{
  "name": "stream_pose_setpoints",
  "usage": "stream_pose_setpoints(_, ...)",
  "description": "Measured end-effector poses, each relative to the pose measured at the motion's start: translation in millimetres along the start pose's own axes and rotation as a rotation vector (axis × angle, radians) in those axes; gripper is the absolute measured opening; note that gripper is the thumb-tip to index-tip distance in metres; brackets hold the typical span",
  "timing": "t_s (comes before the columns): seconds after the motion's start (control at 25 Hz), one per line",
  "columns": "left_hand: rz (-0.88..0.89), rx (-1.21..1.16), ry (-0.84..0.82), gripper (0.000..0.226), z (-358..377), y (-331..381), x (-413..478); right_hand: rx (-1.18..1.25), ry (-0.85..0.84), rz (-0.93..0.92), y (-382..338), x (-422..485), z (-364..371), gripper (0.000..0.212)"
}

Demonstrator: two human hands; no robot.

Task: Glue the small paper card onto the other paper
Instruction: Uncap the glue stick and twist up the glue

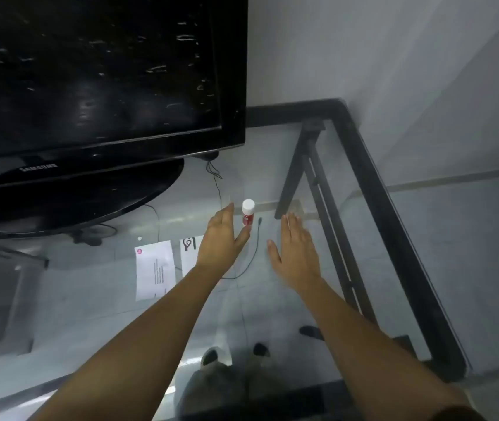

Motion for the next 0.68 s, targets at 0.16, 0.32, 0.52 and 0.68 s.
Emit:
stream_pose_setpoints(0.16, -0.035, -0.128, 0.061, 0.051, 9, 3, 14, -0.051, -0.045, 0.011, 7, -1, 14, 0.067)
stream_pose_setpoints(0.32, -0.04, -0.198, 0.061, 0.034, 13, 3, 20, -0.081, -0.013, -0.006, 11, 0, 18, 0.068)
stream_pose_setpoints(0.52, -0.067, -0.297, 0.025, 0.028, 0, 7, 10, -0.029, -0.078, -0.004, 8, -2, 10, 0.066)
stream_pose_setpoints(0.68, 0.02, -0.315, 0.04, 0.036, -21, 12, -9, 0.51, -0.098, 0.185, -9, 12, -35, 0.049)
Point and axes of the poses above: each hand's wrist, its own x-axis towards the middle knuckle, its own z-axis out of the palm, y = z × x, the point moved 1 cm from there along x, towards the middle knuckle, and after that the axes turned 2 degrees about z, right-handed, at the moved point
